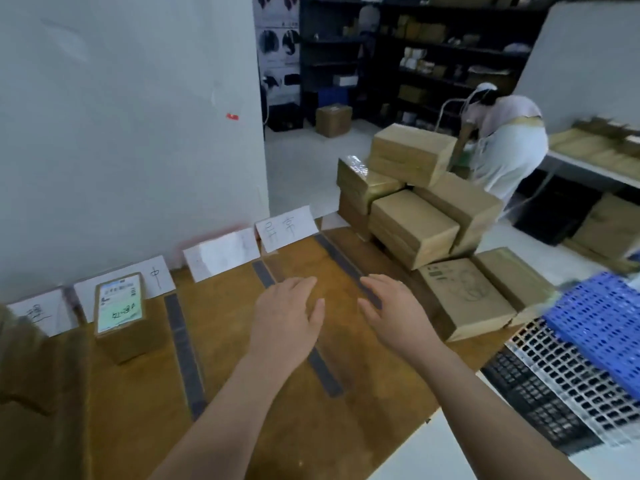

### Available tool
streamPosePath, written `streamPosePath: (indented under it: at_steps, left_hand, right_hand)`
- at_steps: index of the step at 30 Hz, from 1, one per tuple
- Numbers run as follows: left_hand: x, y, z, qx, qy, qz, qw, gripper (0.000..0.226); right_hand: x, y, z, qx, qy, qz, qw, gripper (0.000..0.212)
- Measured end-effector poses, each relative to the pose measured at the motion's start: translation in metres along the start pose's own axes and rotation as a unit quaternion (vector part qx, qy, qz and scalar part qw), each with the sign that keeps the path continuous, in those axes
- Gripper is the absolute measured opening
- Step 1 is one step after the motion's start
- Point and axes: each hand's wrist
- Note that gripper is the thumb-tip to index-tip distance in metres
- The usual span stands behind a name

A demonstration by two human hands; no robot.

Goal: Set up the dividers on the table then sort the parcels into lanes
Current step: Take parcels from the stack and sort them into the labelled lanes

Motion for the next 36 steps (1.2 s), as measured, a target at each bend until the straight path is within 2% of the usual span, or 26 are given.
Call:
streamPosePath:
  at_steps: [9,15,21,28,36]
  left_hand:
    - [-0.027,0.082,-0.177,-0.047,0.073,0.043,0.995,0.048]
    - [-0.033,0.142,-0.265,-0.038,0.097,0.068,0.992,0.051]
    - [-0.015,0.194,-0.314,-0.002,0.095,0.091,0.991,0.051]
    - [0.041,0.252,-0.357,0.015,0.071,0.117,0.990,0.049]
    - [0.097,0.305,-0.394,0.089,0.053,0.179,0.978,0.060]
  right_hand:
    - [-0.095,-0.099,-0.156,-0.007,0.087,-0.022,0.996,0.043]
    - [-0.140,-0.131,-0.252,0.047,0.155,-0.039,0.986,0.035]
    - [-0.145,-0.137,-0.333,0.094,0.215,-0.043,0.971,0.042]
    - [-0.110,-0.129,-0.415,0.136,0.260,-0.038,0.955,0.043]
    - [-0.066,-0.102,-0.490,0.218,0.308,0.013,0.926,0.050]
Point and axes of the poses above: each hand's wrist, its own x-axis towards the middle knuckle, its own y-axis out of the palm, z = x × y, and after that the axes turned 13 degrees about -y, right-handed
